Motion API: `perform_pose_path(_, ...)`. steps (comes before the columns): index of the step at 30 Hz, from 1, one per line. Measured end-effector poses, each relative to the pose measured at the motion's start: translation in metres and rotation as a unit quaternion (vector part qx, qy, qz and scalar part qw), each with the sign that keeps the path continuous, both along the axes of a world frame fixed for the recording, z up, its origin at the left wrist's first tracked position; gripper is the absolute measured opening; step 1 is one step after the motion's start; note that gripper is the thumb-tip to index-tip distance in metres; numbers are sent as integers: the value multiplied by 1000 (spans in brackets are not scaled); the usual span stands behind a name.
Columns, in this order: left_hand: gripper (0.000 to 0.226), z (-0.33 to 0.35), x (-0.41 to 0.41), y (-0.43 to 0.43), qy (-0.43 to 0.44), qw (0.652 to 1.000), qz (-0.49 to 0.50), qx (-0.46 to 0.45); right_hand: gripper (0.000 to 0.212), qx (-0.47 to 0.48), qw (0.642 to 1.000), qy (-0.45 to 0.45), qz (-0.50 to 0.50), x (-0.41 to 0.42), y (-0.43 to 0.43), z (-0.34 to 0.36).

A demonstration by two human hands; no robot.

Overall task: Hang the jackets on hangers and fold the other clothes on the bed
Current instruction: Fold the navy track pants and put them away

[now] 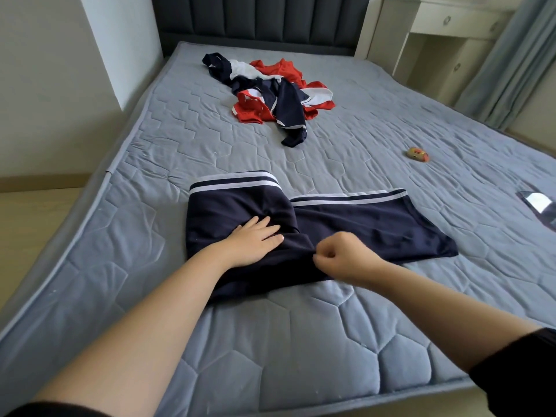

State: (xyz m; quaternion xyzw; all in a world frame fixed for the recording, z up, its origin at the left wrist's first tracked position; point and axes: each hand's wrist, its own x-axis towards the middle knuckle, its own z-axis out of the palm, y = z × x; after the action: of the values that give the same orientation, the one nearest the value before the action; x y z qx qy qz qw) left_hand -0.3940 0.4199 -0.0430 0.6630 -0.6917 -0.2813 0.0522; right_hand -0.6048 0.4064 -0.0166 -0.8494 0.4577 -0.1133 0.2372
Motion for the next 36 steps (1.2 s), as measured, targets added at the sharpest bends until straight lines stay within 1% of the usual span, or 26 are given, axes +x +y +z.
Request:
perform_pose_path(2, 54, -1, -2, 0, -27, 1000, -7, -4, 37, -31, 993, -77, -79, 0, -8, 0)
perform_pose_path(4, 56, -2, -4, 1, -46, 999, -12, -9, 15, -16, 988, -113, -104, 3, -12, 1)
perform_pose_path(5, 56, -2, -4, 2, -49, 999, -13, -11, 17, 13, 990, -104, -92, 6, -12, 2)
perform_pose_path(7, 57, -4, -4, 3, -52, 998, -13, -15, 37, 59, 996, -51, -35, 9, -10, -4)
perform_pose_path(9, 57, -4, -4, 5, -56, 998, -17, -19, 44, 43, 999, -13, 1, 11, -8, -8)
perform_pose_path(11, 58, -4, -4, 7, -57, 998, -24, -23, 41, 45, 998, -36, -8, 12, -10, -12)
perform_pose_path(13, 58, -4, -3, 8, -54, 998, -32, -26, 26, 63, 997, -47, -25, 13, -12, -13)
perform_pose_path(15, 58, -5, -1, 8, -39, 998, -38, -26, 11, 66, 997, -28, -28, 13, -15, -11)
perform_pose_path(17, 60, -7, 2, 8, -31, 998, -47, -26, 11, 81, 996, -15, -23, 10, -17, -5)
perform_pose_path(19, 60, -9, 4, 9, -39, 997, -53, -29, 17, 120, 993, -3, -12, 4, -18, 2)
perform_pose_path(20, 61, -9, 4, 9, -43, 997, -54, -28, 21, 123, 992, 13, -5, 1, -17, 3)
perform_pose_path(22, 60, -8, 5, 9, -41, 998, -51, -24, 22, 80, 996, 28, -5, -1, -14, 2)
perform_pose_path(24, 56, -7, 4, 7, -38, 998, -46, -17, 20, 52, 999, -10, -13, 1, -7, 0)
perform_pose_path(25, 53, -7, 3, 6, -38, 998, -45, -15, 25, 45, 999, -19, -8, 3, -3, -1)
perform_pose_path(26, 51, -7, 3, 4, -40, 998, -43, -12, 31, 27, 1000, -10, 9, 5, -1, -4)
perform_pose_path(27, 49, -7, 2, 4, -42, 998, -43, -11, 33, -12, 999, 12, 37, 7, 1, -7)
perform_pose_path(28, 49, -8, 2, 3, -43, 998, -43, -9, 30, -69, 995, 28, 70, 8, 1, -11)
perform_pose_path(30, 49, -8, 2, 3, -45, 998, -42, -9, 17, -177, 976, 29, 123, 9, 1, -19)
perform_pose_path(34, 48, -9, 1, 4, -27, 999, -39, -18, 8, -285, 950, -26, 121, 8, 6, -21)
perform_pose_path(36, 46, -9, 3, 4, -6, 999, -39, -20, 8, -329, 933, -38, 141, 8, 11, -22)
